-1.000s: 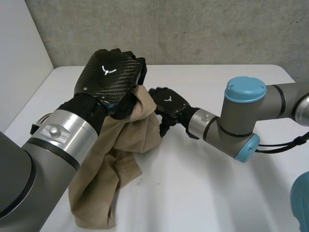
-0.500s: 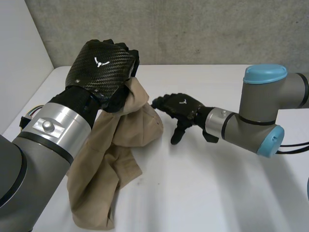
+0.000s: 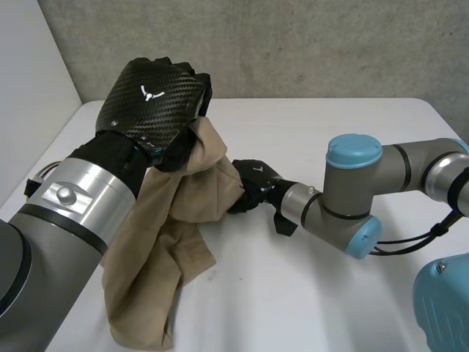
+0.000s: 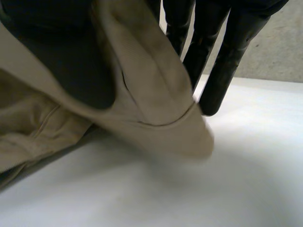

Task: Fold the shorts.

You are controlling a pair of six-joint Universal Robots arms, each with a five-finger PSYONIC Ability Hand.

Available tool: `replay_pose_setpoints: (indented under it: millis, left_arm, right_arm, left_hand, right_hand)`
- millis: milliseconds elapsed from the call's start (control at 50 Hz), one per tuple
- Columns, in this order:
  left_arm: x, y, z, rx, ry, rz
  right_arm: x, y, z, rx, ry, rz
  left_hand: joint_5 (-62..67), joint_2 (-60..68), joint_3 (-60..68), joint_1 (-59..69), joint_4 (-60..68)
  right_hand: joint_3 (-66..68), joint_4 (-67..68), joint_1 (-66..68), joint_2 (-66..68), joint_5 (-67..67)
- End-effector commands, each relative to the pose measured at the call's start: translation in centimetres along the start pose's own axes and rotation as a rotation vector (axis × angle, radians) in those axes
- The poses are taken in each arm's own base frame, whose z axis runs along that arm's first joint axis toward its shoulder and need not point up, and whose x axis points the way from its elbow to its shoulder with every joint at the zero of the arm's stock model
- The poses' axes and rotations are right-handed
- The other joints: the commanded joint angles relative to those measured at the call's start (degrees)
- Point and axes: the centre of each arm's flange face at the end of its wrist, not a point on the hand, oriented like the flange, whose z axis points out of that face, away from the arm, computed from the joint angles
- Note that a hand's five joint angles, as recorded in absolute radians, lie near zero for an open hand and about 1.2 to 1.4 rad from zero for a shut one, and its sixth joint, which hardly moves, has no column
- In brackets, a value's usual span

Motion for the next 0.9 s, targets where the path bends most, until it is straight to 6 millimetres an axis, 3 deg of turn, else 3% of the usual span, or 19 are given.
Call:
replay_pose_setpoints:
  millis: [20, 40, 100, 120, 200, 260, 360, 440, 540, 560, 600, 660, 720, 760, 800, 820, 880, 900]
  left_arm:
    - [-0.6, 0.0, 0.3, 0.007, -0.021, 0.007]
    - [-0.7, 0.1, 0.3, 0.006, -0.025, 0.010]
    - [-1.7, 0.5, 0.7, -0.004, -0.054, 0.013]
    - [-2.0, 0.6, 0.9, -0.006, -0.064, 0.015]
    - [-3.3, 1.5, 1.3, -0.030, -0.102, 0.019]
    - [-3.5, 2.5, 1.5, -0.059, -0.111, 0.007]
    - [-2.8, 5.1, 1.8, -0.140, -0.087, -0.029]
    - [-2.2, 7.2, 1.9, -0.207, -0.067, -0.045]
    - [-1.1, 10.3, 2.4, -0.296, -0.025, -0.056]
    - [-0.7, 11.5, 2.7, -0.323, -0.008, -0.057]
    - [-0.7, 12.0, 3.0, -0.329, -0.007, -0.050]
    - [-0.9, 12.5, 5.1, -0.297, -0.019, -0.027]
    - [-1.7, 11.9, 8.3, -0.208, -0.048, 0.039]
    - [-2.6, 10.7, 10.6, -0.123, -0.079, 0.102]
    - [-4.2, 8.4, 12.9, 0.001, -0.140, 0.173]
    - [-5.0, 7.3, 13.8, 0.057, -0.170, 0.203]
    - [-8.0, 2.6, 16.1, 0.298, -0.308, 0.325]
    - [-8.7, 1.5, 16.5, 0.358, -0.344, 0.351]
  right_arm:
    - [0.0, -3.5, -0.9, 0.079, 0.089, -0.057]
    - [0.2, -5.9, -1.9, 0.120, 0.134, -0.107]
    - [2.1, -9.0, -4.6, 0.143, 0.234, -0.197]
    - [3.1, -10.8, -6.6, 0.142, 0.309, -0.281]
    - [2.2, -13.9, -10.9, 0.088, 0.416, -0.538]
    - [0.9, -13.8, -12.9, -0.016, 0.446, -0.653]
    - [-1.3, -10.3, -16.8, -0.358, 0.449, -0.763]
    - [-3.8, -8.1, -18.8, -0.518, 0.390, -0.809]
    - [-6.0, -6.3, -17.9, -0.537, 0.309, -0.863]
    - [-5.9, -6.1, -17.5, -0.539, 0.305, -0.865]
    - [-4.8, -5.9, -15.9, -0.520, 0.329, -0.881]
    - [-3.6, -6.5, -14.3, -0.477, 0.387, -0.907]
    - [-2.0, -8.8, -12.0, -0.353, 0.511, -0.972]
    - [-1.4, -11.8, -10.0, -0.186, 0.605, -1.023]
    - [-1.3, -13.9, -8.9, -0.056, 0.658, -1.058]
    - [-1.4, -16.5, -8.2, 0.101, 0.710, -1.091]
    - [-1.9, -20.1, -7.8, 0.346, 0.788, -1.130]
    - [-2.5, -22.5, -8.0, 0.515, 0.835, -1.163]
  left_hand:
    - [14.9, 11.5, 11.7, 15.8, 11.4]
    - [14.9, 11.5, 11.7, 15.8, 11.4]
    - [14.9, 11.5, 11.7, 15.8, 11.4]
    - [14.9, 11.5, 11.7, 15.8, 11.4]
    - [14.9, 11.5, 11.7, 15.8, 11.4]
    - [14.9, 11.5, 11.7, 15.8, 11.4]
    - [14.9, 11.5, 11.7, 15.8, 11.4]
    - [14.9, 11.5, 11.7, 15.8, 11.4]
    - [14.9, 11.5, 11.7, 15.8, 11.4]
    - [14.9, 11.5, 11.7, 15.8, 11.4]
    - [14.9, 11.5, 11.7, 15.8, 11.4]
    - [14.9, 11.5, 11.7, 15.8, 11.4]
    - [14.9, 11.5, 11.7, 15.8, 11.4]
    - [14.9, 11.5, 11.7, 15.8, 11.4]
    - [14.9, 11.5, 11.7, 15.8, 11.4]
    - [14.9, 11.5, 11.7, 15.8, 11.4]
    - [14.9, 11.5, 11.7, 15.8, 11.4]
    - [14.9, 11.5, 11.7, 15.8, 11.4]
  right_hand:
    - [17.6, 17.4, 25.8, 16.1, 19.8]
    - [17.6, 17.4, 25.8, 16.1, 19.8]
    - [17.6, 17.4, 25.8, 16.1, 19.8]
    - [17.6, 17.4, 25.8, 16.1, 19.8]
    - [17.6, 17.4, 25.8, 16.1, 19.8]
    - [17.6, 17.4, 25.8, 16.1, 19.8]
    - [17.6, 17.4, 25.8, 16.1, 19.8]
    - [17.6, 17.4, 25.8, 16.1, 19.8]
    - [17.6, 17.4, 25.8, 16.1, 19.8]
    - [17.6, 17.4, 25.8, 16.1, 19.8]
    - [17.6, 17.4, 25.8, 16.1, 19.8]
    - [17.6, 17.4, 25.8, 16.1, 19.8]
    - [17.6, 17.4, 25.8, 16.1, 19.8]
    - [17.6, 17.4, 25.8, 16.1, 19.8]
    - [17.6, 17.4, 25.8, 16.1, 19.8]
    - [17.6, 17.4, 25.8, 16.1, 19.8]
    - [17.6, 17.4, 25.8, 16.1, 19.8]
    - [17.6, 17.4, 25.8, 16.1, 19.8]
